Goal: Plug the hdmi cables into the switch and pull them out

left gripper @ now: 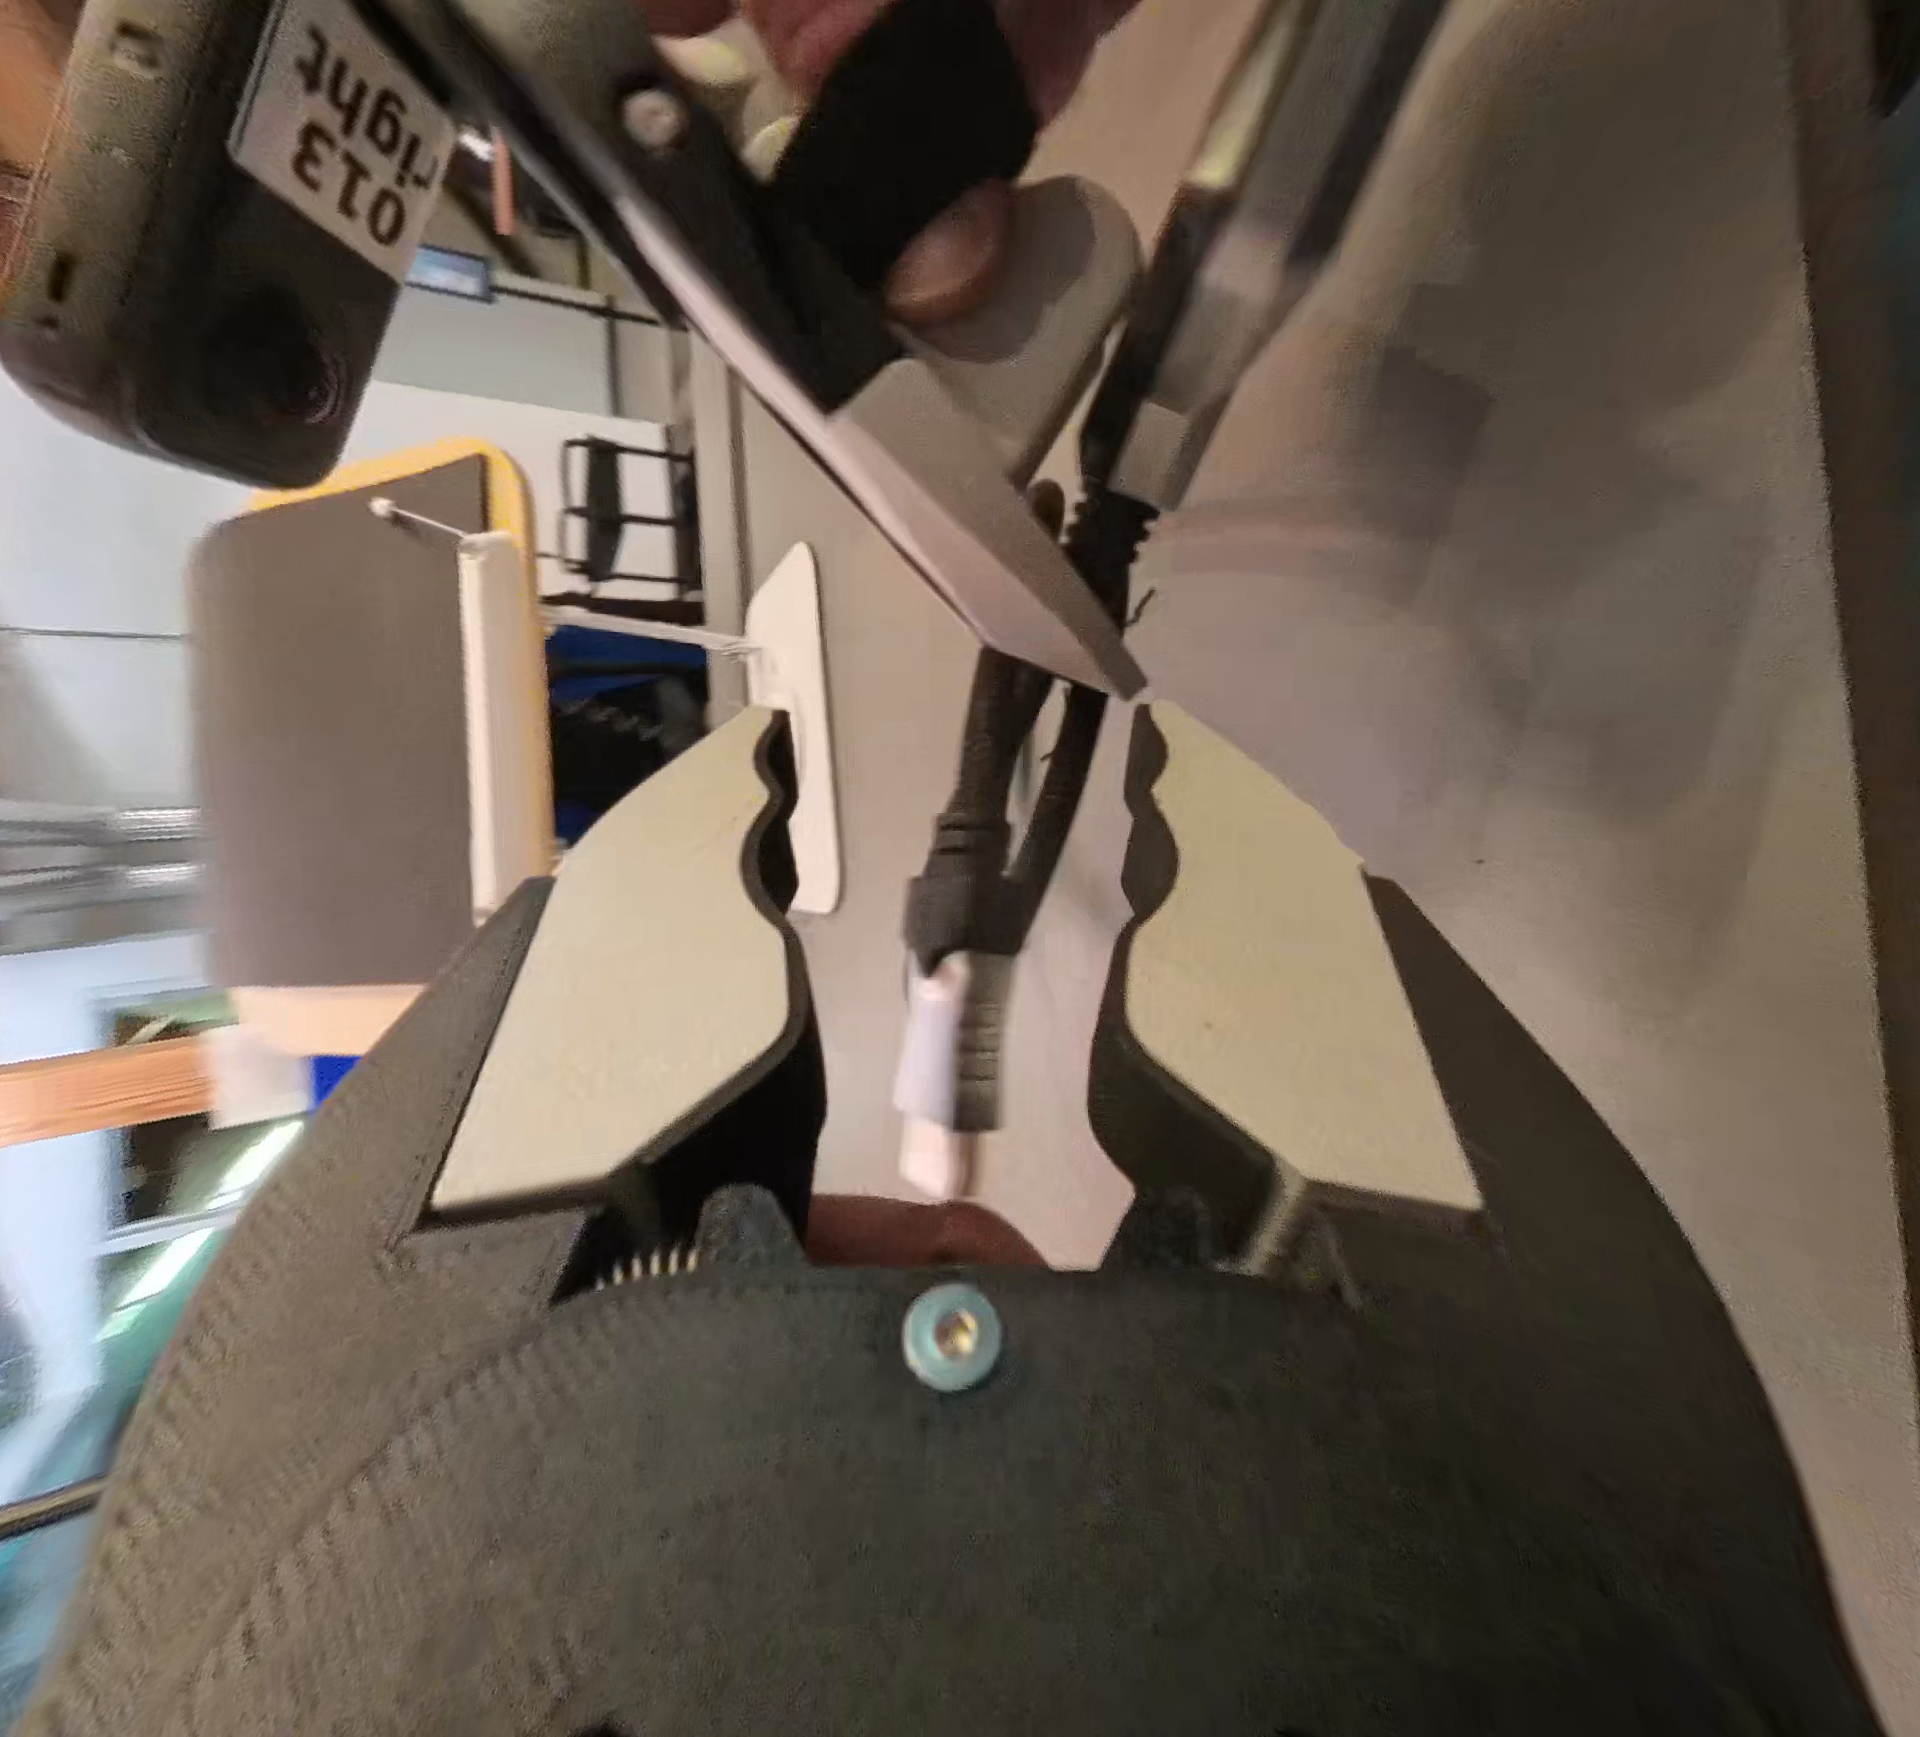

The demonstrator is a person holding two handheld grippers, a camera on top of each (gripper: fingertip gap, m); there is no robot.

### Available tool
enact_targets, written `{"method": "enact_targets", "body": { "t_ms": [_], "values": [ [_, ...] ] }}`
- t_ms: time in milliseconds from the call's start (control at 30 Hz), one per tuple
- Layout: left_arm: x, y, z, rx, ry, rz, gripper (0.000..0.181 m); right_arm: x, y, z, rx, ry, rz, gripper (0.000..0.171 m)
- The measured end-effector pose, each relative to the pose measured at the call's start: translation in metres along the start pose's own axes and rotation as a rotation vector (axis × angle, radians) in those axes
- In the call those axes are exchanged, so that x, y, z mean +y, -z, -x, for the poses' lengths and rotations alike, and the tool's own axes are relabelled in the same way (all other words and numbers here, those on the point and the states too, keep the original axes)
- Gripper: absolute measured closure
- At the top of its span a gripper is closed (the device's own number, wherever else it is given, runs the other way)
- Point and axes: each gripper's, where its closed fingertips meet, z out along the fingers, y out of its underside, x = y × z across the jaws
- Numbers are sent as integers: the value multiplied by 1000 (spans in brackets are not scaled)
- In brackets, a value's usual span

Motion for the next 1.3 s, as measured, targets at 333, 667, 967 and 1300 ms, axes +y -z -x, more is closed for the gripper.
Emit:
{"method": "enact_targets", "body": {
  "t_ms": [333,667,967,1300],
  "values": [
    [26,-19,11,-255,-286,162,154,-6,0,16,-113,-51,58,154],
    [32,-21,14,-144,-228,176,162,-17,6,4,75,103,117,153],
    [29,-26,26,-33,-138,271,162,-13,22,-14,442,259,250,128],
    [12,-25,28,14,-92,266,163,-11,22,-22,554,445,292,163]
  ]
}}
